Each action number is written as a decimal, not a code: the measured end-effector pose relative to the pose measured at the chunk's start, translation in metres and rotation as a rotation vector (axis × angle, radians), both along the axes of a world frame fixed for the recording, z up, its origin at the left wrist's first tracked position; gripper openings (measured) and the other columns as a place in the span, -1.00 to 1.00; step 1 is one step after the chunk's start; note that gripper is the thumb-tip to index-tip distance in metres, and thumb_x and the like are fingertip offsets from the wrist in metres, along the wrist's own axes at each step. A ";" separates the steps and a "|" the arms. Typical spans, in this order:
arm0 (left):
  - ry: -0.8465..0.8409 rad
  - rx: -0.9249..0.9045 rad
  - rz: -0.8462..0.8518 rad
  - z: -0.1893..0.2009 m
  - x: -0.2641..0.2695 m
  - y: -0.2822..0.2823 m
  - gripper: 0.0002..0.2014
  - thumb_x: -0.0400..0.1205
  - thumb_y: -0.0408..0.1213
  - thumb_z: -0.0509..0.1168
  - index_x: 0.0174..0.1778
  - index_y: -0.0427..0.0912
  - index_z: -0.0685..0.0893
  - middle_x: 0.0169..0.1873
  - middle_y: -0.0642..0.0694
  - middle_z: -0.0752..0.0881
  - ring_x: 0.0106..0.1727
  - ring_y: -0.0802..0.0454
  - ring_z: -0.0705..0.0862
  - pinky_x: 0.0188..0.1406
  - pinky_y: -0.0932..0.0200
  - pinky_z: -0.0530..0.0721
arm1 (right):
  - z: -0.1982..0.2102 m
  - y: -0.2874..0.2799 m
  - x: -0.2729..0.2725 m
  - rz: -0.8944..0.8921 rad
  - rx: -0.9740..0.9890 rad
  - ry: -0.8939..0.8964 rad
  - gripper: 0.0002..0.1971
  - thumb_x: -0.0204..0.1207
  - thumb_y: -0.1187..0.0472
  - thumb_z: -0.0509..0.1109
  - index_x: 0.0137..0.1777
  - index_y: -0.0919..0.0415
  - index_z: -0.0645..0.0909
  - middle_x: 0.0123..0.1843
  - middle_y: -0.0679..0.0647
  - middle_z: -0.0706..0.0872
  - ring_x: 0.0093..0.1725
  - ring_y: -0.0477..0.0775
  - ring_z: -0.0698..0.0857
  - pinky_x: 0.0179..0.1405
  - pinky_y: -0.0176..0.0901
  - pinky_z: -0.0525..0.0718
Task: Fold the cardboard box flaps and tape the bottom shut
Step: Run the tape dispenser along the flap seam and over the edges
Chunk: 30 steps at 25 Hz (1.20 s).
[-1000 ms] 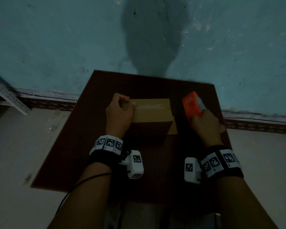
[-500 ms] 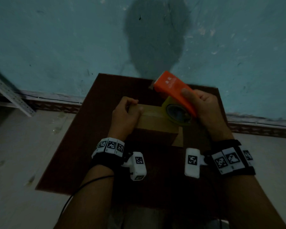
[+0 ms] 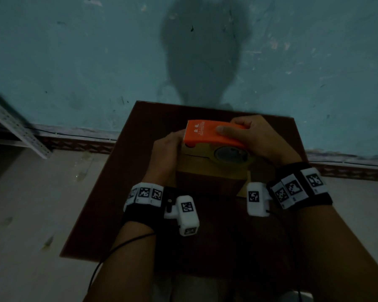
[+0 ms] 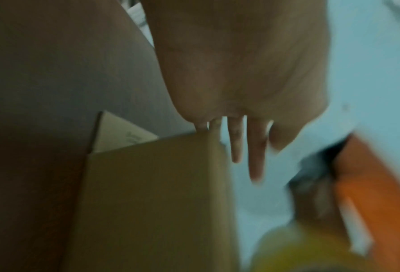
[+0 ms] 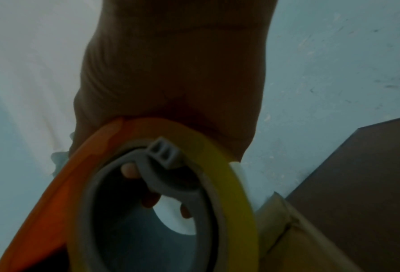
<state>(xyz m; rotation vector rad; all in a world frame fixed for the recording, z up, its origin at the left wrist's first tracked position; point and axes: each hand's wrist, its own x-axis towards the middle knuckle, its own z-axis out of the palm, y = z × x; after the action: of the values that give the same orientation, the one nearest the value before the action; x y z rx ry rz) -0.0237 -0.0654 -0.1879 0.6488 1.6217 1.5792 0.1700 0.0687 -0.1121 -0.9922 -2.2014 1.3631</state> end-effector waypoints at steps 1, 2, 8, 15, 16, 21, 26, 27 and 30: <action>-0.090 0.023 -0.006 0.000 -0.007 -0.002 -0.54 0.83 0.10 0.20 -0.08 0.00 0.95 0.22 -0.05 0.92 0.41 -0.05 0.80 0.45 -0.18 0.68 | 0.001 0.001 -0.002 0.002 0.002 -0.008 -0.43 0.57 -0.15 0.63 0.05 0.49 0.77 -0.07 0.51 0.82 -0.28 0.17 0.75 -0.25 -0.04 0.68; -0.135 0.032 -0.025 -0.001 -0.013 -0.004 -0.38 0.84 0.22 0.09 -0.17 -0.04 0.94 0.30 0.00 0.91 0.50 -0.05 0.74 0.57 -0.24 0.56 | 0.002 0.001 -0.003 0.005 0.004 -0.021 -0.42 0.58 -0.14 0.63 0.06 0.50 0.77 -0.06 0.52 0.81 -0.27 0.18 0.75 -0.22 -0.02 0.68; -0.309 0.068 -0.165 -0.011 -0.027 -0.011 -0.60 0.74 0.06 0.38 0.28 -0.15 0.89 0.37 -0.30 0.85 0.53 -0.32 0.73 0.69 -0.48 0.50 | 0.009 -0.001 -0.015 0.028 0.053 -0.113 -0.37 0.57 -0.17 0.62 0.04 0.55 0.76 -0.21 0.53 0.72 -0.32 0.17 0.67 -0.28 -0.08 0.61; -0.287 0.031 -0.168 -0.001 -0.019 -0.013 -0.72 0.84 -0.16 0.27 0.19 -0.22 0.85 0.13 -0.22 0.91 0.21 -0.11 0.88 0.23 -0.04 0.81 | 0.012 0.000 -0.020 0.033 0.043 -0.161 -0.38 0.58 -0.12 0.63 -0.01 0.59 0.72 -0.30 0.26 0.69 -0.35 0.13 0.65 -0.40 -0.26 0.59; -0.277 0.007 -0.173 -0.001 -0.019 -0.014 -0.75 0.85 -0.20 0.26 0.15 -0.19 0.85 0.10 -0.21 0.91 0.21 -0.13 0.87 0.20 -0.04 0.80 | 0.012 -0.001 -0.021 0.037 0.048 -0.171 -0.37 0.58 -0.13 0.63 0.00 0.59 0.72 -0.29 0.26 0.70 -0.33 0.13 0.66 -0.36 -0.22 0.60; -0.155 -0.116 -0.121 0.000 -0.021 -0.007 -0.77 0.85 -0.15 0.26 0.04 -0.11 0.81 0.17 -0.30 0.85 0.27 -0.27 0.83 0.38 -0.29 0.80 | 0.018 -0.002 -0.029 0.076 0.100 -0.254 -0.35 0.56 -0.22 0.62 0.05 0.51 0.79 -0.10 0.54 0.81 -0.28 0.19 0.72 -0.18 0.00 0.66; -0.126 -0.137 -0.022 -0.007 -0.032 -0.006 -0.74 0.73 0.01 0.39 0.03 -0.15 0.77 0.17 -0.31 0.86 0.22 -0.28 0.88 0.34 -0.43 0.82 | 0.025 -0.003 -0.034 0.109 0.123 -0.326 -0.39 0.58 -0.24 0.59 0.08 0.43 0.84 0.03 0.47 0.88 -0.19 0.21 0.79 -0.05 0.12 0.78; -0.140 -0.130 0.002 -0.008 -0.034 -0.006 -0.78 0.79 -0.09 0.37 0.05 -0.19 0.73 0.22 -0.32 0.84 0.23 -0.24 0.88 0.32 -0.37 0.85 | 0.025 -0.003 -0.035 0.112 0.124 -0.329 -0.40 0.58 -0.24 0.59 0.08 0.42 0.85 0.02 0.45 0.89 -0.20 0.18 0.80 -0.08 0.05 0.77; -0.175 -0.089 0.043 -0.011 -0.035 -0.005 -0.85 0.87 -0.25 0.26 0.04 -0.22 0.63 0.27 -0.31 0.78 0.19 -0.15 0.88 0.22 -0.19 0.91 | 0.025 -0.003 -0.037 0.115 0.139 -0.353 -0.42 0.58 -0.24 0.58 0.06 0.40 0.87 -0.06 0.35 0.92 -0.24 0.08 0.80 -0.23 -0.20 0.72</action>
<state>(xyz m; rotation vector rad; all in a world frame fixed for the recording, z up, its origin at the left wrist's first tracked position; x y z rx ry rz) -0.0589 -0.0708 -0.1986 0.4191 1.5741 1.5392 0.1333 0.0655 -0.0867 -1.1410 -2.6077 1.1296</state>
